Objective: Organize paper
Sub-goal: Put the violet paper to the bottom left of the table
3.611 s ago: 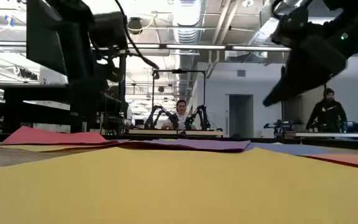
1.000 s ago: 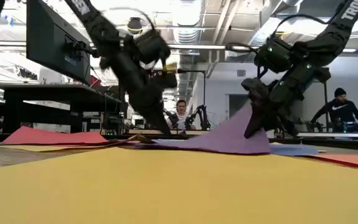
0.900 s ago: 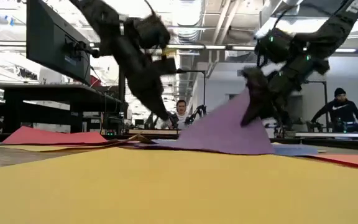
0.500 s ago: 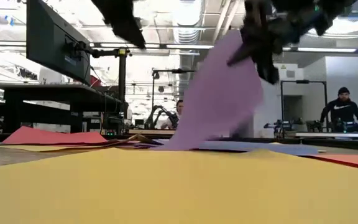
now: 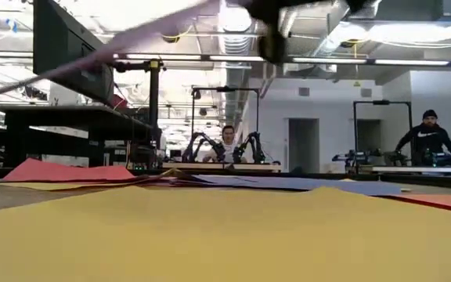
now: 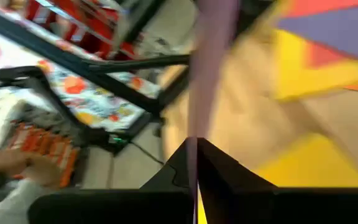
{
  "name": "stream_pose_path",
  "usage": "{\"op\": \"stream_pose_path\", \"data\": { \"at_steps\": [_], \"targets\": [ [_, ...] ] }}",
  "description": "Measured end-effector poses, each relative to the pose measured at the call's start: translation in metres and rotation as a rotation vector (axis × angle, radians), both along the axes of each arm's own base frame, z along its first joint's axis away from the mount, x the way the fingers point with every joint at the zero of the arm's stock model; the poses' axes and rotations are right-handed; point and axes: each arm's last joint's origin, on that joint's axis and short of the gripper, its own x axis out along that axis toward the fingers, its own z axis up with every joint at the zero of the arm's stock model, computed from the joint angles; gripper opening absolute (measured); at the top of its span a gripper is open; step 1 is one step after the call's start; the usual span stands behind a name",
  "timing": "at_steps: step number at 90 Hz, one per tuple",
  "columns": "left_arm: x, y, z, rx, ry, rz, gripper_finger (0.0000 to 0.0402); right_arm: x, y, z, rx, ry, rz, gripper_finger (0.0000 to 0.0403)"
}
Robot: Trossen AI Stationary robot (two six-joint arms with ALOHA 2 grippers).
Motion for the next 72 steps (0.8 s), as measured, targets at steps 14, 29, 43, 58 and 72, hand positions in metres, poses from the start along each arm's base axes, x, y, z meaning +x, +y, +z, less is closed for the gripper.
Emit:
{"op": "stream_pose_path", "data": {
  "at_steps": [14,29,43,58,72],
  "targets": [
    [-0.007,-0.009,0.002,-0.031,-0.015,-0.044,0.0182,0.040,0.027,-0.037,0.068,0.097,0.023,0.0000],
    [-0.010,-0.017,0.002,-0.053,-0.011,-0.079,0.0182,0.083,0.051,-0.067,0.189,0.122,0.013,0.0000],
    [-0.011,-0.019,0.002,-0.058,-0.010,-0.090,0.0182,0.119,0.063,-0.092,0.271,0.166,-0.019,0.0000],
    [-0.012,-0.020,0.002,-0.064,-0.010,-0.092,0.0182,0.147,0.069,-0.115,0.330,0.218,-0.052,0.0000],
    [-0.012,-0.020,0.002,-0.069,-0.011,-0.091,0.0182,0.160,0.072,-0.142,0.372,0.263,-0.074,0.0000]
  ]
}}
